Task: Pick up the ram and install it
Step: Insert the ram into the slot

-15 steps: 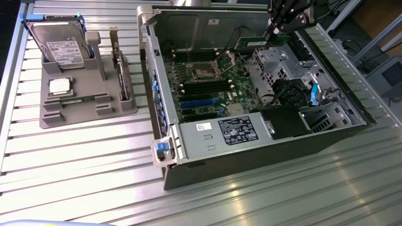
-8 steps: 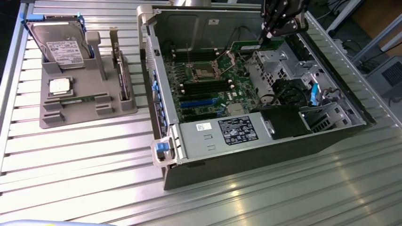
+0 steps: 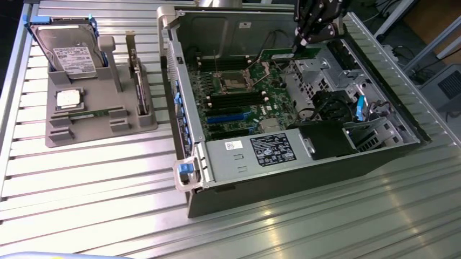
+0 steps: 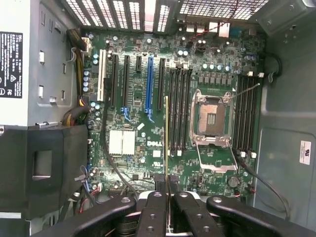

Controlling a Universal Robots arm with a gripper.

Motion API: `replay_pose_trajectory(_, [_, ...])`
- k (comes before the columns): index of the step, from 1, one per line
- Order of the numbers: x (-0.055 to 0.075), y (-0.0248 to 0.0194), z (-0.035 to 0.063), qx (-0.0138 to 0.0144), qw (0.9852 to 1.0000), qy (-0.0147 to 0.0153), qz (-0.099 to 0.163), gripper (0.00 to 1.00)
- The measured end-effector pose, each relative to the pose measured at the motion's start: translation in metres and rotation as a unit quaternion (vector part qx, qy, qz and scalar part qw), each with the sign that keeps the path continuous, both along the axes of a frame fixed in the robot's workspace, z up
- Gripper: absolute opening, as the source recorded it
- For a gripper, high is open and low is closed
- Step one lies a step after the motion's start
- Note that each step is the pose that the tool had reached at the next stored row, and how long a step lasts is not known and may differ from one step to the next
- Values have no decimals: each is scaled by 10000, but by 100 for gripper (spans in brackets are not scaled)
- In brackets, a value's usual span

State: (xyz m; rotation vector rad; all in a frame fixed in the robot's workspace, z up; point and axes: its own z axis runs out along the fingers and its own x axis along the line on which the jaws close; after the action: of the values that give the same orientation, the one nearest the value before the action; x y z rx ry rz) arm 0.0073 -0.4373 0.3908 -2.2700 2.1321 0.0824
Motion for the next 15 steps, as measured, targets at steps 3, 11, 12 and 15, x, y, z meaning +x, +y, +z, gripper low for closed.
replay_pose_trajectory(3, [-22, 0, -13, 1, 10000, 0, 0, 12])
replay_pose_trajectory(11, [-67, 0, -78, 0, 10000, 0, 0, 12])
replay_pose_trajectory(12, [-71, 0, -92, 0, 10000, 0, 0, 12])
replay_pose_trajectory(15, [-75, 0, -114, 0, 10000, 0, 0, 12])
